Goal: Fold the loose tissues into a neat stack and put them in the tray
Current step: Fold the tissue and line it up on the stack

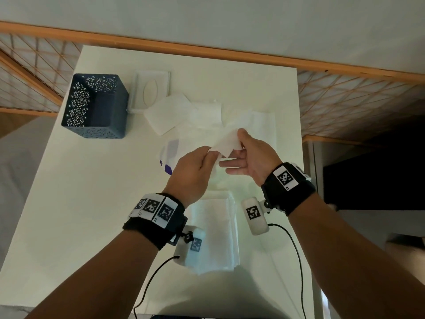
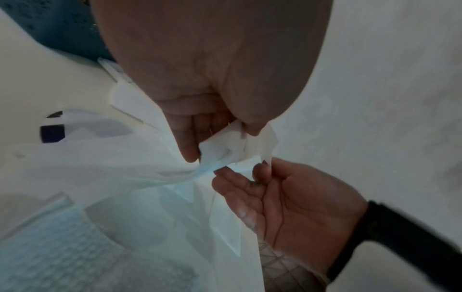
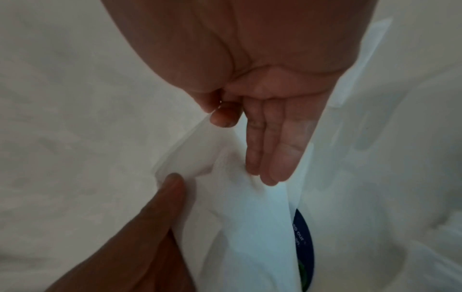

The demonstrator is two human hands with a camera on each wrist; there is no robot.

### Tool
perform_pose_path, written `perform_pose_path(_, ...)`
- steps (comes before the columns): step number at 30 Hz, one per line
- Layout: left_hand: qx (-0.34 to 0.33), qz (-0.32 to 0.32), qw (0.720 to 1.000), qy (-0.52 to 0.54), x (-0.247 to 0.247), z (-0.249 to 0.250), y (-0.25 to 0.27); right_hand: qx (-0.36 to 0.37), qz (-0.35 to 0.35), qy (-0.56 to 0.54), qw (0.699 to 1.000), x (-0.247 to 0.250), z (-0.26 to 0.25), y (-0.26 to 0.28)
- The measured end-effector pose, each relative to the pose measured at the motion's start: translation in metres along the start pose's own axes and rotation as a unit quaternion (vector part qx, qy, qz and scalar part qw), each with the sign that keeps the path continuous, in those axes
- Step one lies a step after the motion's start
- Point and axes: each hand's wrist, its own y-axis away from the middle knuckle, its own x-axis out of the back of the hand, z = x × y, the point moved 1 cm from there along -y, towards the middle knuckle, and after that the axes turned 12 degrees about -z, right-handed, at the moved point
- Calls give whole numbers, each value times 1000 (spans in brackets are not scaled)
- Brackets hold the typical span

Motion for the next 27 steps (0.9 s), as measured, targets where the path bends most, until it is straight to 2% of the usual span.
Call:
perform_pose_path(3,26,13,998,61,2,2,10,-1,24,13,1000,7,3,6)
perform_pose_path(6,66,31,981,180,8,1,16,7,63,40,997,15,4,11)
perform_pose_path(11,103,48,897,427,20,11,26,24,84,97,991,21,15,18)
perform_pose_path(14,91,37,859,503,22,13,28,33,66,85,994,19,21,20)
perform_pose_path(17,87,33,836,541,24,10,29,19,19,19,999,16,23,20)
perform_pose_path(22,104,59,836,536,29,9,33,61,-21,-137,988,11,12,24)
perform_pose_path(25,109,80,856,499,32,6,35,80,-49,-159,983,14,11,25)
perform_pose_path(27,108,90,871,471,35,3,36,101,-60,-130,984,15,12,24)
